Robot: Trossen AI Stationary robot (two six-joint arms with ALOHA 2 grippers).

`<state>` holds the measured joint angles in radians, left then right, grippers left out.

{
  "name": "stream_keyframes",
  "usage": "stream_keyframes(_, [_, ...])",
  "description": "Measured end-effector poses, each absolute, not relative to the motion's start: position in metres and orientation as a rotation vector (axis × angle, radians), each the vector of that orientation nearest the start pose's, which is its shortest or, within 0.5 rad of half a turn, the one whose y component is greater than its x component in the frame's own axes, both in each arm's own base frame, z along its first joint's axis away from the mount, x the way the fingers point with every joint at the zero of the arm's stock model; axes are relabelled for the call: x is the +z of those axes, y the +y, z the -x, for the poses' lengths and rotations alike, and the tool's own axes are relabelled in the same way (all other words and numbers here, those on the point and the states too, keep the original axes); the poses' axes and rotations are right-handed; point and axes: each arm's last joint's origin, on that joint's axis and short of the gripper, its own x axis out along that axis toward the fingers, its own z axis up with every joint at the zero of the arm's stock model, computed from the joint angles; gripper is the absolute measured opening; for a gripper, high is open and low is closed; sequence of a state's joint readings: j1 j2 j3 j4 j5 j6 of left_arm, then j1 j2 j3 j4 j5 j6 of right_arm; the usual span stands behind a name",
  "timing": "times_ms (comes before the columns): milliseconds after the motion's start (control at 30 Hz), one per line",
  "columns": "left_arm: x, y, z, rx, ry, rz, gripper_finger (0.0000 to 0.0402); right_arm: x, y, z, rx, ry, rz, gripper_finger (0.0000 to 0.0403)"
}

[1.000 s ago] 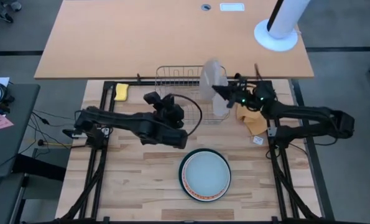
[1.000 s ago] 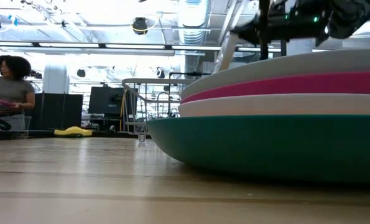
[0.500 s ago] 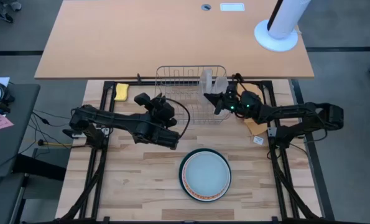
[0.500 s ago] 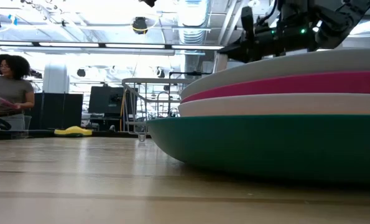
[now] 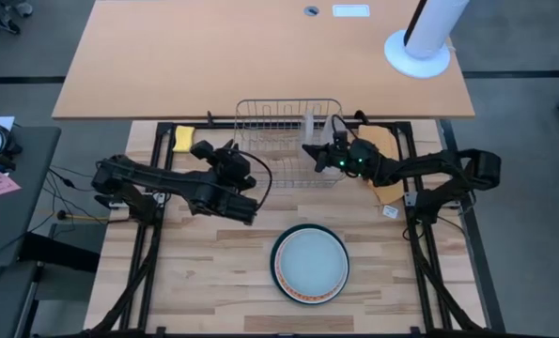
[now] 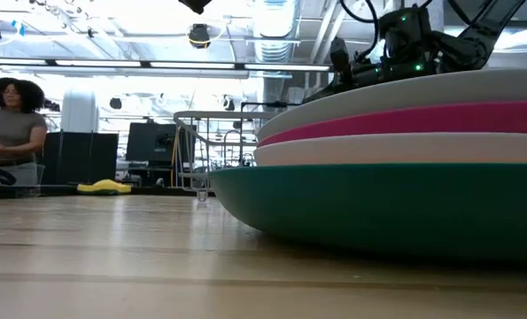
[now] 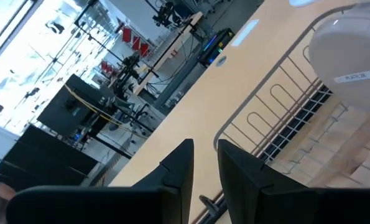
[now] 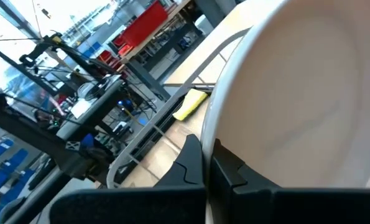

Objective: Sort dishes
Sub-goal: Put the gray plate into the dish rack

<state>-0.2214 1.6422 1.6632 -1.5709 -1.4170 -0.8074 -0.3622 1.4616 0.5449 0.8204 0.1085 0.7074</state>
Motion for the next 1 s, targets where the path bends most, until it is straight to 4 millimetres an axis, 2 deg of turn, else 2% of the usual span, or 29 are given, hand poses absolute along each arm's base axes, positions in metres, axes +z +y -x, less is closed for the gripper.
stream_keyframes(567, [0.3612,-0.0347,-0.2826,1.221,0.604,-0.501,0.0068,0.1931,-0.1096,-0.2613,-0.496,-0.015,-0.721,0.0003])
stream_keyframes(833, [0.3612,-0.0347,-0.2829,1.221,0.602,-0.497,0.0068,0.1931,-0.1107,-0.2608,-0.495,-0.013,-0.719,0.0055])
stream_keyframes(1000, [0.3612,-0.0348,-0.2830,1.221,0.601,-0.496,0.0068,0.1931,-0.1105,-0.2609,-0.483,-0.008,-0.717,0.0071])
